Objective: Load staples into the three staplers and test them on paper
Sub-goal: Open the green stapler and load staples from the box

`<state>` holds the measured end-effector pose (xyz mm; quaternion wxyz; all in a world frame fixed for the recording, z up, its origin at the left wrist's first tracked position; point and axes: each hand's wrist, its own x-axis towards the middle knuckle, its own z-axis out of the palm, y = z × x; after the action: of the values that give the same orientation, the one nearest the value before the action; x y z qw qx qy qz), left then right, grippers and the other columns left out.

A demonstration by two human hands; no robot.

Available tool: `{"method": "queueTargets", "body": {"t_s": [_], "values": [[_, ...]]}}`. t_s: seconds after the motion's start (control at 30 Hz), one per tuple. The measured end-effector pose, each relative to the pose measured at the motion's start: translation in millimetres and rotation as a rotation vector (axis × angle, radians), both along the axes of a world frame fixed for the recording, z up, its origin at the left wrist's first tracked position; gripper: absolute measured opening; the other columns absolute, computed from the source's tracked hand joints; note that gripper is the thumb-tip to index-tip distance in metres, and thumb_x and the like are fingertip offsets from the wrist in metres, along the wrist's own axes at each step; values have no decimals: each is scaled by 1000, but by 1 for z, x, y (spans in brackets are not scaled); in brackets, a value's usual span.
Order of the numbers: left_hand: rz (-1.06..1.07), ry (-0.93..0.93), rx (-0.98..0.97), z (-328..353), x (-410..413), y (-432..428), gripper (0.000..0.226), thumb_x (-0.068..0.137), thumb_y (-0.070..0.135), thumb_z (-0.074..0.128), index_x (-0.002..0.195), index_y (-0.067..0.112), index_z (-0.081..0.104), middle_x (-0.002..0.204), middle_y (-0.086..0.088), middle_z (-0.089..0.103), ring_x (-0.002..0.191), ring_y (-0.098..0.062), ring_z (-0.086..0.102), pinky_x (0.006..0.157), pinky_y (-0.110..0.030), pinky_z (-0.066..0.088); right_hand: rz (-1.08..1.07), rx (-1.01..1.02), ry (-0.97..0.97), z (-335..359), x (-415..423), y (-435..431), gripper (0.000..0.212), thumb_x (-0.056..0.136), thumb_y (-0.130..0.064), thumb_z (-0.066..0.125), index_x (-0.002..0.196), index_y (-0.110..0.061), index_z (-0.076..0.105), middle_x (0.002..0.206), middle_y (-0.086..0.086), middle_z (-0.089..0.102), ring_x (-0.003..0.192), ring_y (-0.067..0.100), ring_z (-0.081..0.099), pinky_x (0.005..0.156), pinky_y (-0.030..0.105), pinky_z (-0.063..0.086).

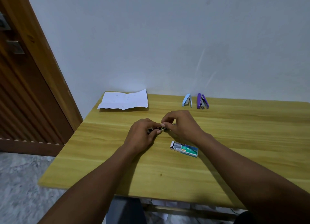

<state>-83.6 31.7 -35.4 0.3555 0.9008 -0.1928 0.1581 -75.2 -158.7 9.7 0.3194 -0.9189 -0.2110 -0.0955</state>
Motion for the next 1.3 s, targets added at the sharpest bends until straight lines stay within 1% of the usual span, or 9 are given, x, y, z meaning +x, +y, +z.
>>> {"method": "queueTargets", "body": {"t_s": [0.3, 0.53, 0.63, 0.8, 0.93, 1.0, 1.07, 1.2, 1.3], "values": [[-11, -18, 27, -7, 6, 0, 19, 90, 27, 73, 108, 28, 79, 93, 8, 71, 85, -13, 61, 71, -42, 53, -164, -16, 114, -5, 8, -7, 13, 85, -13, 68, 76, -17, 77, 69, -4, 69, 69, 11, 61, 63, 30, 50], [34, 18, 134, -6, 5, -2, 26, 92, 36, 66, 117, 35, 73, 100, 10, 67, 94, -11, 55, 74, -38, 52, -150, -246, 14, -16, 8, -15, 17, 87, -36, 67, 99, -26, 73, 99, -1, 62, 106, 23, 49, 84, 39, 44], [56, 122, 161, 4, 5, -2, 37, 88, 38, 68, 123, 30, 70, 103, 6, 66, 99, -15, 59, 82, -37, 53, -162, -366, 86, -16, 10, -24, 32, 87, -49, 66, 114, -34, 65, 114, -6, 59, 117, 20, 44, 91, 40, 35], [152, 437, 369, 43, 13, -10, 36, 82, 44, 77, 111, 22, 74, 104, -3, 71, 97, -21, 64, 75, -31, 51, -105, -441, 31, -1, 6, -25, 13, 89, -42, 66, 95, -32, 60, 96, -11, 63, 99, 16, 48, 85, 38, 34], [76, 790, -55, 59, 14, -19, 19, 94, 21, 68, 93, 2, 73, 63, -3, 62, 53, -17, 56, 52, -27, 48, -88, -122, 52, 4, -4, -18, 23, 82, -17, 76, 79, -27, 56, 81, -7, 63, 76, 15, 55, 65, 33, 45], [-58, 962, -422, 60, 12, -16, 24, 98, 11, 62, 103, -12, 68, 63, -9, 56, 54, -19, 54, 50, -26, 47, -130, 107, 91, 3, -4, -20, 26, 78, -6, 80, 76, -24, 61, 79, -4, 65, 69, 7, 57, 60, 24, 48], [-158, 952, -606, 55, 11, -8, 27, 95, 3, 65, 112, -18, 62, 72, -18, 59, 58, -22, 58, 54, -25, 50, -150, 328, 187, 6, -4, -24, 23, 75, 0, 82, 76, -17, 67, 79, 3, 66, 62, 2, 56, 58, 17, 47], [-115, 745, -463, 43, 10, -4, 28, 84, 14, 80, 107, 2, 70, 63, -12, 63, 49, -15, 56, 51, -24, 48, -149, 663, 355, 12, -6, -27, 11, 82, 7, 74, 88, -2, 72, 86, 11, 66, 77, 20, 67, 63, 24, 59], [-69, 662, -442, 39, 11, -8, 31, 79, 31, 85, 96, 9, 72, 57, -8, 60, 48, -15, 50, 51, -23, 43, -148, 1012, 549, 11, -7, -28, 25, 87, -18, 75, 104, 0, 73, 94, 17, 72, 85, 24, 72, 75, 31, 60]]}}
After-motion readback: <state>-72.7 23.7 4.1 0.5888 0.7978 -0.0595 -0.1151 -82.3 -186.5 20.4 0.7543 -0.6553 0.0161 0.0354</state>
